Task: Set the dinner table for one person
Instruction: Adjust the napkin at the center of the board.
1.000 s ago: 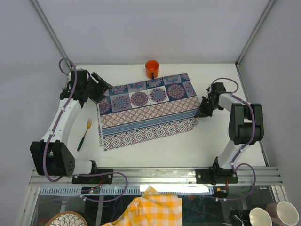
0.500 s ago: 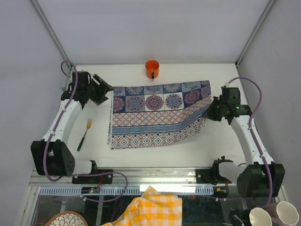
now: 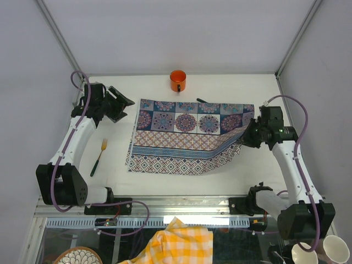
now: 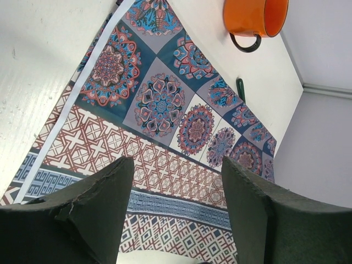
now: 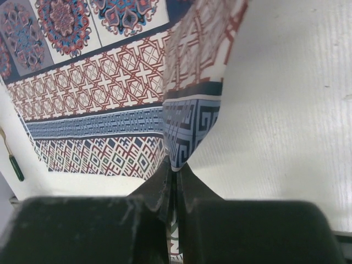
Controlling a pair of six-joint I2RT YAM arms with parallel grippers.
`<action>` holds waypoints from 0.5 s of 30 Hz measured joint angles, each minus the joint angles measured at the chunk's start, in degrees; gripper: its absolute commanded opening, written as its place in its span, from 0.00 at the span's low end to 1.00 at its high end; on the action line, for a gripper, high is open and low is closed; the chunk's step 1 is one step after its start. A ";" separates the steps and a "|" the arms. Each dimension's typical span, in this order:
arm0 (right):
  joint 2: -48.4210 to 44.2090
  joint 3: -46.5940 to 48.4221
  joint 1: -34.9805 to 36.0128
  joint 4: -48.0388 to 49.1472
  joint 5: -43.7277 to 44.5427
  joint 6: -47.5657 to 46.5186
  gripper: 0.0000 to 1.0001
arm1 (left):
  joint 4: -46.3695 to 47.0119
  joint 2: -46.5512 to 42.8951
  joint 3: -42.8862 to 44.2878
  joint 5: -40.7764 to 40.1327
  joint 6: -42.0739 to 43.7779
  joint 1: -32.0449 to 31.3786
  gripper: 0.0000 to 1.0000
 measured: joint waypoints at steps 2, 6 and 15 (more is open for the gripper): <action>1.27 0.02 0.31 0.90 -1.73 -0.61 0.00 | 0.02 0.00 -0.02 0.02 -0.33 -0.24 0.66; 6.82 2.93 1.62 1.84 -4.09 -2.38 0.00 | 0.59 0.00 -0.74 0.07 -0.70 -1.07 0.66; 14.51 19.76 11.89 10.78 -14.62 -5.60 0.00 | 0.63 0.00 -1.75 0.04 -0.85 -1.49 0.66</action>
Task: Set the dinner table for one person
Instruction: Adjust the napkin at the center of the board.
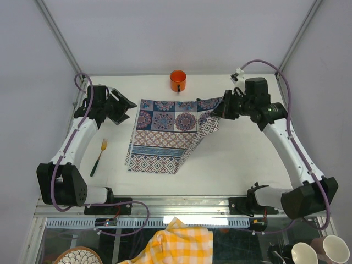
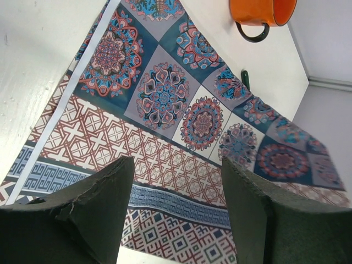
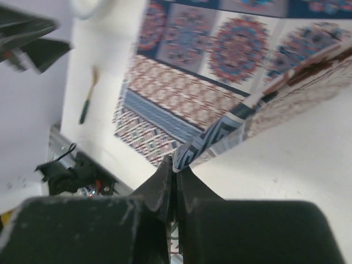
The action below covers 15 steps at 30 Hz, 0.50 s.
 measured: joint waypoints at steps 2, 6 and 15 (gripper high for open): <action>-2.32 0.37 2.80 1.57 -1.75 0.07 0.00 | 0.00 0.00 -0.02 0.00 0.00 0.00 0.66; -8.61 -1.40 3.48 -2.16 1.90 1.97 0.00 | 0.00 0.00 -0.02 0.00 0.00 0.00 0.66; -11.15 -16.31 2.91 -12.98 18.84 9.53 0.48 | 1.11 1.20 -0.17 0.28 -0.44 -0.72 0.65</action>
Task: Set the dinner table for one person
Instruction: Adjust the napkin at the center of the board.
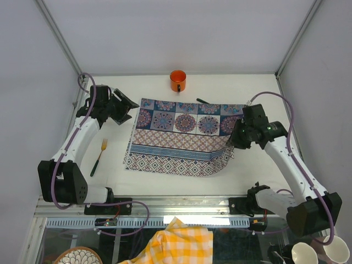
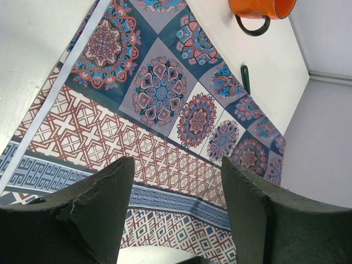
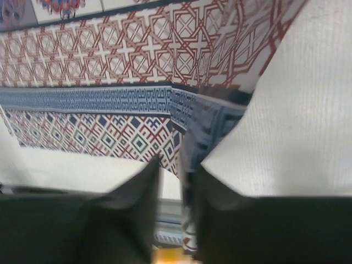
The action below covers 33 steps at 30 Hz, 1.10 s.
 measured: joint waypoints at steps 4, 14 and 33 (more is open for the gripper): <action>0.74 1.66 0.00 -2.29 6.08 1.95 1.00 | 0.24 0.00 -0.28 0.33 0.02 -0.04 0.66; 0.87 6.40 0.07 -3.37 17.42 2.91 1.00 | 0.98 3.21 -0.72 0.55 1.81 -2.73 0.65; 38.07 31.10 2.47 7.30 -2.95 -15.67 1.00 | -2.56 12.20 0.57 -9.73 7.61 -9.68 0.64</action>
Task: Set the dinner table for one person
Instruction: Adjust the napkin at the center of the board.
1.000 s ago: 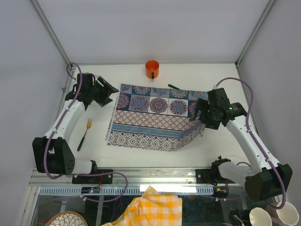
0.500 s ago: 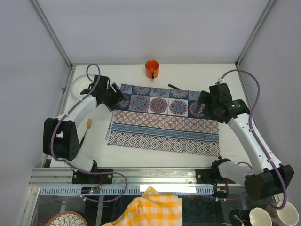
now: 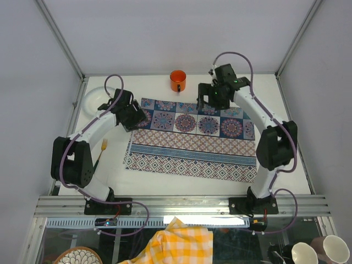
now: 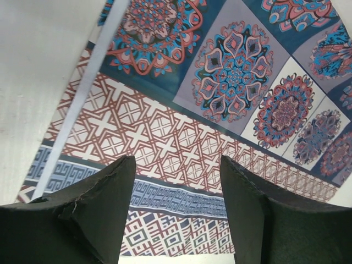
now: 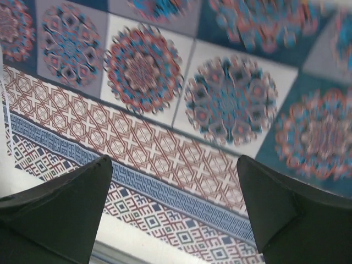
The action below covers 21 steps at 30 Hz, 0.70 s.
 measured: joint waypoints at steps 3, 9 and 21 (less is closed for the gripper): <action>6.84 10.99 2.32 -0.98 0.94 -3.85 1.00 | -0.79 -1.03 0.00 -1.99 0.57 0.02 0.64; 18.05 25.57 5.53 -6.03 3.67 -8.07 0.98 | -1.29 -1.25 -0.09 -3.91 0.83 0.02 0.64; 28.81 26.23 10.64 -11.04 5.88 -9.88 0.00 | -1.42 -1.25 -0.68 -4.46 0.83 0.00 0.64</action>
